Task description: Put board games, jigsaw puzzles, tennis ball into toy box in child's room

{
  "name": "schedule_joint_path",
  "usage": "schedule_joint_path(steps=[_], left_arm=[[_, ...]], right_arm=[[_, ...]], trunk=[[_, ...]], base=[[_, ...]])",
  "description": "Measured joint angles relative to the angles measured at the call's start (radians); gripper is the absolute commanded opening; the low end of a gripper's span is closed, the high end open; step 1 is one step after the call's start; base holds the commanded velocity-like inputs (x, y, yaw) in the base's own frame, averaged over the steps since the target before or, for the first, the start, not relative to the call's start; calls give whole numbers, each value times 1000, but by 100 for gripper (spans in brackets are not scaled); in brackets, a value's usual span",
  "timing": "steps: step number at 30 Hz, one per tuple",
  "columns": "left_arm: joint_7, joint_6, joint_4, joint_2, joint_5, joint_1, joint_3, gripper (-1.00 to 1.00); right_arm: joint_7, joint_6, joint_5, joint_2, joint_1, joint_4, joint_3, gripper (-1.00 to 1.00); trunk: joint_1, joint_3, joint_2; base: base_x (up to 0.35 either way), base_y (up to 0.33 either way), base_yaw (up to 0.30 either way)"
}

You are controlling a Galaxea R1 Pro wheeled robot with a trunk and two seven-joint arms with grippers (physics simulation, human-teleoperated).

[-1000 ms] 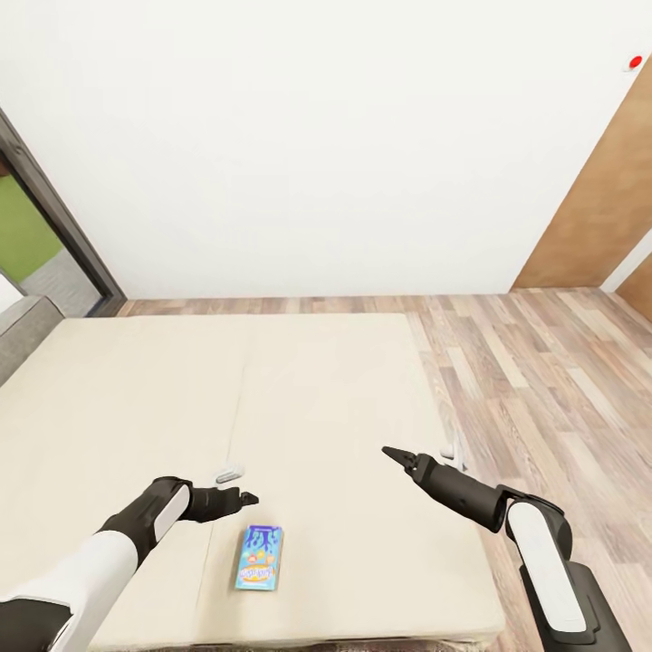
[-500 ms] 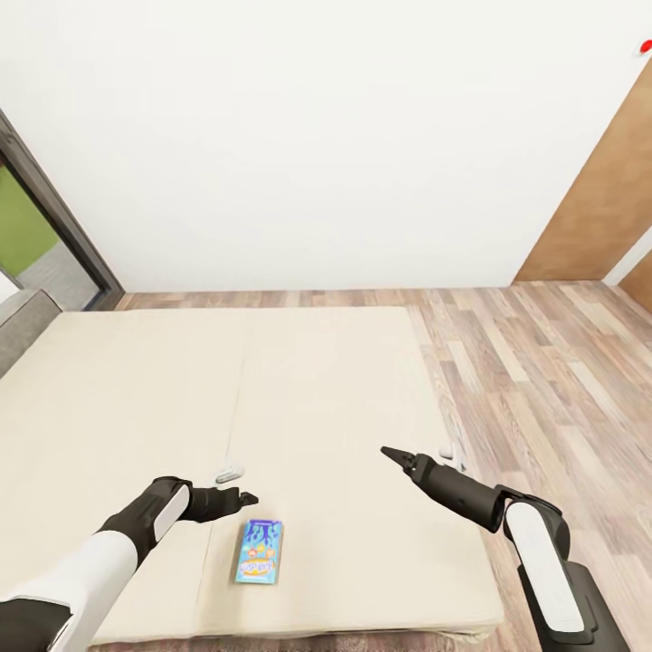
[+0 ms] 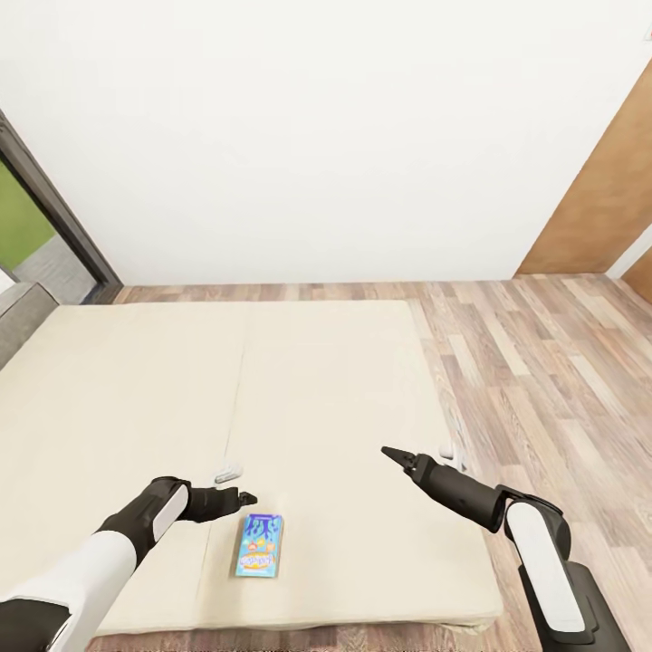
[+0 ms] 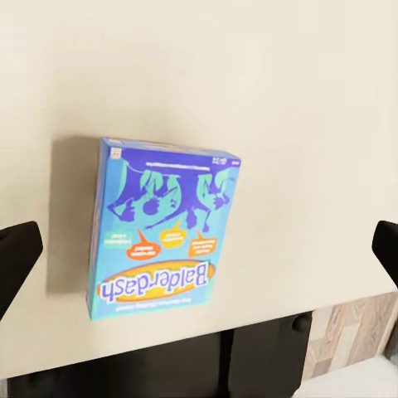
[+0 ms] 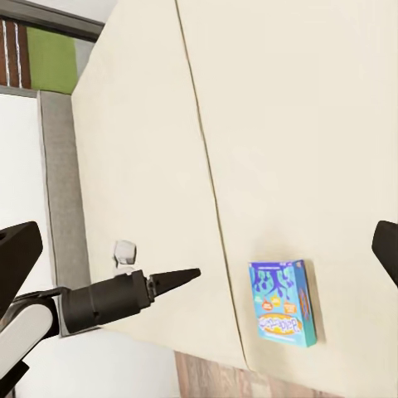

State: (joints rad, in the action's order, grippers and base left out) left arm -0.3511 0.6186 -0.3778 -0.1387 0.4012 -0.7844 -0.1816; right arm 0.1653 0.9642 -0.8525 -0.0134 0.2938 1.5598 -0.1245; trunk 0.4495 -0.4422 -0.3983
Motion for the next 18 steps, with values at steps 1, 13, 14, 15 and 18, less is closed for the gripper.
schedule_joint_path(steps=[1, 13, 14, 15, 18], left_arm=[[0, 0, 0, 0, 0, 0, 0, 100], [2, -30, 2, 12, 0, 0, 0, 100], [2, -35, 2, 13, -1, 0, 0, 100], [2, -43, 3, 15, 0, 0, 0, 100], [2, -52, 3, 17, 0, 0, -2, 100]], right_arm=[[0, 0, 0, 0, 0, 0, 0, 100], [1, 0, -1, -2, 0, 0, -2, 100], [2, 0, -1, -2, 0, 0, -2, 100], [2, 0, -1, -2, 0, 0, -3, 100], [2, -1, -1, -1, 0, 0, -2, 100]], trunk=[[0, -2, 0], [0, -22, 0], [0, -23, 0], [0, -25, 0], [0, -30, 0]], base=[[0, 0, 0], [0, 0, 0], [0, 0, 0], [0, 0, 0], [0, 0, 0]])
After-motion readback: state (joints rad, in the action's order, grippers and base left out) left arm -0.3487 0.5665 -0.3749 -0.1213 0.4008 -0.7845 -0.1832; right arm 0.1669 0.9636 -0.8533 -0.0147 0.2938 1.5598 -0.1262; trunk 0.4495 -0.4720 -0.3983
